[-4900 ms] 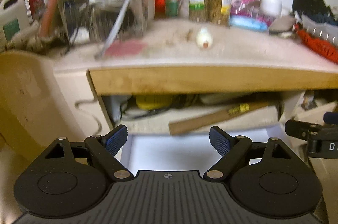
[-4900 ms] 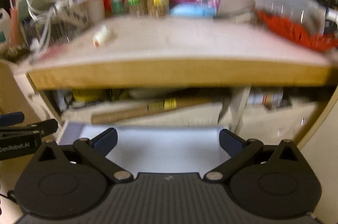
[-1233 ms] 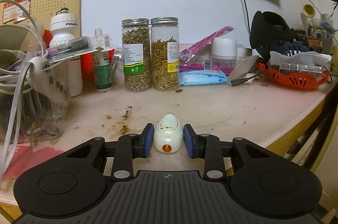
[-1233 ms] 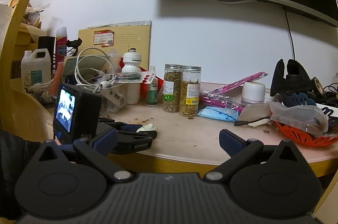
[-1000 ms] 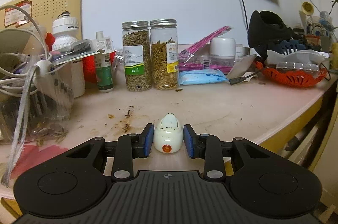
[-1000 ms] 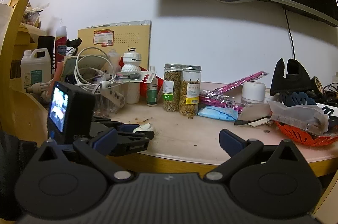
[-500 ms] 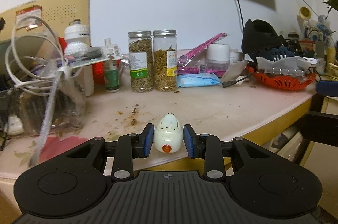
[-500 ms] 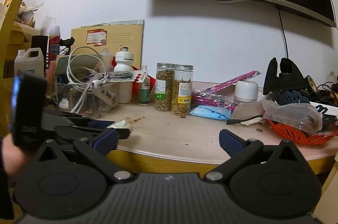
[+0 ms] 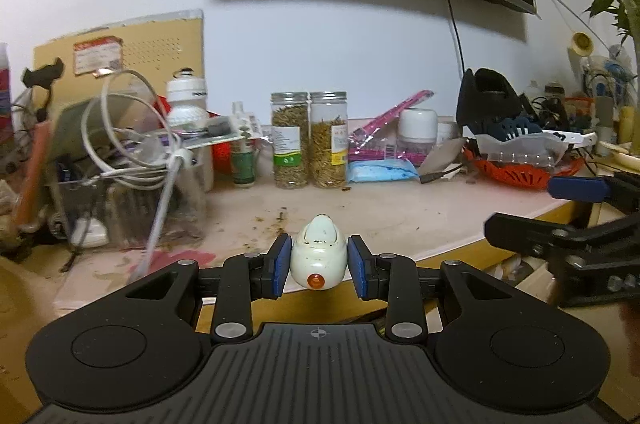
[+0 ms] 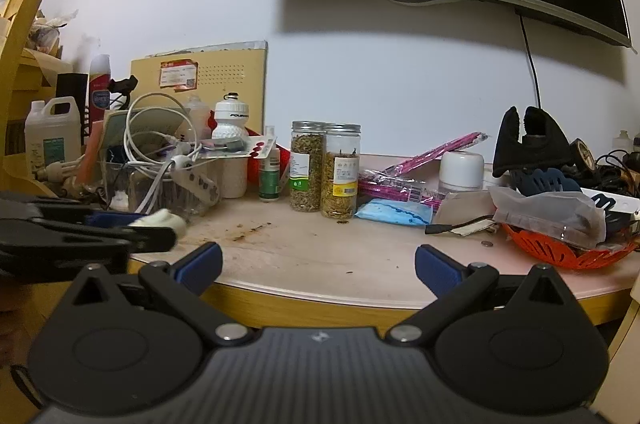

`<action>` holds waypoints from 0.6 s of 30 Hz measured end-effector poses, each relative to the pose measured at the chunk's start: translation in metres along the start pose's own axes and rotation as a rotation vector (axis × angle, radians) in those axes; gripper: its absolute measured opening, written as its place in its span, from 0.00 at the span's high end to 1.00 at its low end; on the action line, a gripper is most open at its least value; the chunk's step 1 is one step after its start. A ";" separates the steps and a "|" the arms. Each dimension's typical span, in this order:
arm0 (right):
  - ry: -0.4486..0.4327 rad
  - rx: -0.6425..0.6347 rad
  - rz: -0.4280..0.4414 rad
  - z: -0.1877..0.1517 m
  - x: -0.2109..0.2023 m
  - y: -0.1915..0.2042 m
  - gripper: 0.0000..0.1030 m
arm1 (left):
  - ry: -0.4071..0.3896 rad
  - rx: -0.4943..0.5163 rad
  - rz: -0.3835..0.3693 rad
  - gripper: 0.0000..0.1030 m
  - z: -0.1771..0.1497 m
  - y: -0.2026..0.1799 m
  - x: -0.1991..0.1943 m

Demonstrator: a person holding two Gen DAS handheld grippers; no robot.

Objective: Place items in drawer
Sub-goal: 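Carry the figurine in the left gripper down toward the open drawer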

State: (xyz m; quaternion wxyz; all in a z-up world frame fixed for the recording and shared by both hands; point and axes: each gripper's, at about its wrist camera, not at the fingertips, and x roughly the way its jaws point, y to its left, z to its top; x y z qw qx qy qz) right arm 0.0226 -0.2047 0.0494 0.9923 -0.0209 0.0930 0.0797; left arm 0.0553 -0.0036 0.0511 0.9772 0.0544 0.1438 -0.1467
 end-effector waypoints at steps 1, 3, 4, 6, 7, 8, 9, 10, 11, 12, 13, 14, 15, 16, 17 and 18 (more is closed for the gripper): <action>0.002 0.000 0.000 0.000 0.000 0.000 0.00 | 0.001 -0.005 0.008 0.71 0.000 0.000 -0.004; 0.005 0.000 0.000 -0.001 0.000 0.000 0.00 | 0.002 -0.015 0.022 0.71 -0.001 0.000 -0.013; 0.007 0.000 0.000 -0.001 0.000 0.000 0.00 | 0.003 -0.020 0.028 0.71 -0.001 0.001 -0.015; 0.010 0.001 -0.001 -0.002 0.000 0.000 0.00 | 0.004 -0.025 0.041 0.71 0.000 0.001 -0.017; 0.011 0.001 -0.001 -0.002 0.000 0.000 0.00 | 0.005 -0.027 0.047 0.71 0.000 0.001 -0.018; 0.013 0.001 -0.001 -0.002 0.000 0.001 0.00 | 0.007 -0.030 0.055 0.71 0.000 0.001 -0.018; 0.015 0.001 -0.001 -0.002 0.000 0.001 0.00 | 0.014 -0.033 0.067 0.71 0.000 0.000 -0.017; 0.016 0.001 -0.001 -0.003 0.000 0.001 0.00 | 0.020 -0.036 0.078 0.71 -0.001 0.000 -0.016; 0.018 0.001 -0.001 -0.003 0.000 0.001 0.00 | 0.027 -0.040 0.090 0.71 -0.001 0.000 -0.016; 0.020 0.001 -0.001 -0.003 0.000 0.001 0.00 | 0.037 -0.043 0.104 0.71 -0.003 0.001 -0.014; 0.021 0.001 -0.001 -0.003 0.000 0.001 0.00 | 0.045 -0.044 0.116 0.71 -0.004 0.001 -0.013; 0.023 0.001 -0.001 -0.004 0.000 0.001 0.00 | 0.051 -0.041 0.127 0.71 -0.004 0.001 -0.012; 0.025 0.001 -0.001 -0.004 0.000 0.001 0.00 | 0.055 -0.038 0.139 0.71 -0.005 0.000 -0.011; 0.026 0.002 -0.001 -0.004 0.000 0.001 0.00 | 0.057 -0.033 0.154 0.71 -0.005 -0.001 -0.010; 0.028 0.002 -0.002 -0.004 0.000 0.001 0.00 | 0.059 -0.029 0.172 0.71 -0.005 -0.002 -0.009; 0.029 0.002 -0.002 -0.004 0.000 0.001 0.00 | 0.061 -0.027 0.187 0.71 -0.005 -0.002 -0.008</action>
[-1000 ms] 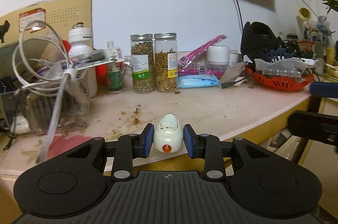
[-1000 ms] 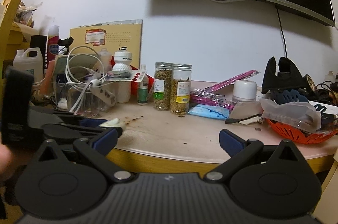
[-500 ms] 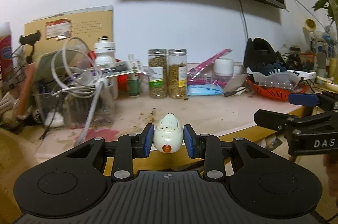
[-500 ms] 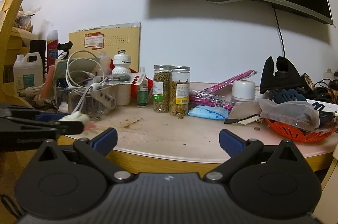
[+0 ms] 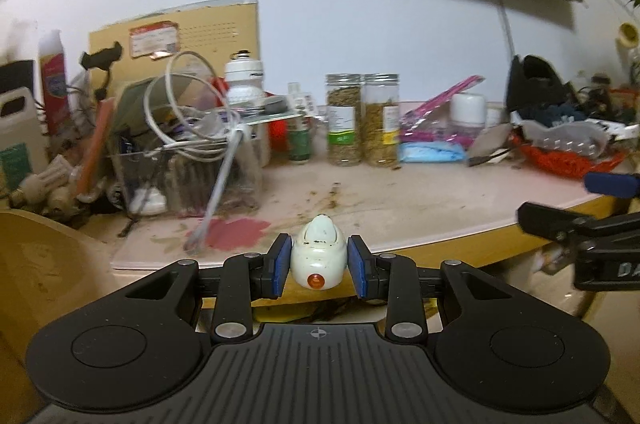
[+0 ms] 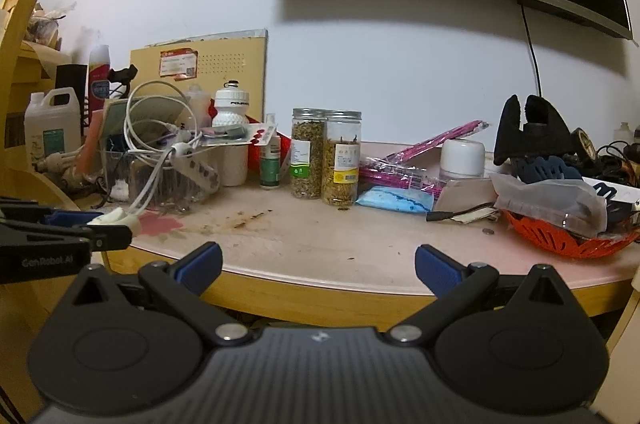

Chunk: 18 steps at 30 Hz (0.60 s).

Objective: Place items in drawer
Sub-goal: 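Carry the figurine in the left gripper down toward the open drawer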

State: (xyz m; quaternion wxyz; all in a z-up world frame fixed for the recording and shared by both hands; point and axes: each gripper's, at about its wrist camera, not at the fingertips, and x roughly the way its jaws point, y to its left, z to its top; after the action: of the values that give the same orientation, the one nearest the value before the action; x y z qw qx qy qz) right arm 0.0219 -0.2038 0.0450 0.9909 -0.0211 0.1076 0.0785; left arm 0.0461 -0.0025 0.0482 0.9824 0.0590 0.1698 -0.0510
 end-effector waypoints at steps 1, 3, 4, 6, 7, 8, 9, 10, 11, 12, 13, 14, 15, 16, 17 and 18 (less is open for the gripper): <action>0.001 0.003 0.001 0.001 0.000 0.000 0.00 | 0.003 -0.003 0.012 0.71 0.000 0.000 0.001; 0.005 0.005 -0.005 0.001 0.001 0.001 0.00 | 0.006 -0.010 0.052 0.71 -0.003 0.002 0.000; 0.008 0.006 -0.007 0.001 0.001 0.001 0.00 | 0.009 -0.014 0.072 0.71 -0.005 0.002 -0.001; 0.016 0.006 -0.019 0.001 0.003 0.001 0.00 | 0.017 -0.011 0.113 0.71 -0.006 0.002 0.000; 0.022 0.008 -0.029 0.001 0.004 0.001 0.00 | 0.019 -0.010 0.134 0.71 -0.007 0.003 0.001; 0.028 0.012 -0.035 0.001 0.005 0.000 0.00 | 0.023 -0.012 0.149 0.71 -0.007 0.003 0.001; 0.036 0.016 -0.044 0.001 0.006 0.000 0.00 | 0.028 -0.018 0.154 0.71 -0.008 0.004 0.002; 0.043 0.020 -0.052 0.000 0.007 -0.001 0.00 | 0.032 -0.024 0.155 0.71 -0.008 0.005 0.002; 0.051 0.023 -0.054 0.000 0.008 -0.002 0.00 | 0.036 -0.029 0.156 0.71 -0.008 0.006 0.002; 0.059 0.026 -0.056 -0.001 0.009 -0.002 0.00 | 0.041 -0.035 0.157 0.71 -0.008 0.007 0.003; 0.067 0.029 -0.057 -0.001 0.010 -0.003 0.00 | 0.046 -0.039 0.157 0.71 -0.008 0.008 0.003; 0.076 0.032 -0.059 -0.002 0.011 -0.004 0.00 | 0.053 -0.042 0.153 0.71 -0.008 0.009 0.003; 0.084 0.035 -0.061 -0.002 0.012 -0.005 0.00 | 0.060 -0.044 0.150 0.71 -0.008 0.009 0.004; 0.092 0.038 -0.062 -0.002 0.013 -0.005 0.00 | 0.066 -0.046 0.146 0.71 -0.008 0.009 0.004; 0.104 0.038 -0.061 -0.003 0.014 -0.005 0.00 | 0.076 -0.047 0.142 0.71 -0.008 0.009 0.005; 0.120 0.034 -0.063 -0.004 0.016 -0.005 0.00 | 0.090 -0.046 0.137 0.71 -0.009 0.007 0.008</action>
State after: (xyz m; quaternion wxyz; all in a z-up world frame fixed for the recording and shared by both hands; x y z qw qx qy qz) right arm 0.0369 -0.2062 0.0378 0.9848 -0.0121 0.1676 0.0441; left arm 0.0519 0.0051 0.0377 0.9760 0.0502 0.2106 0.0227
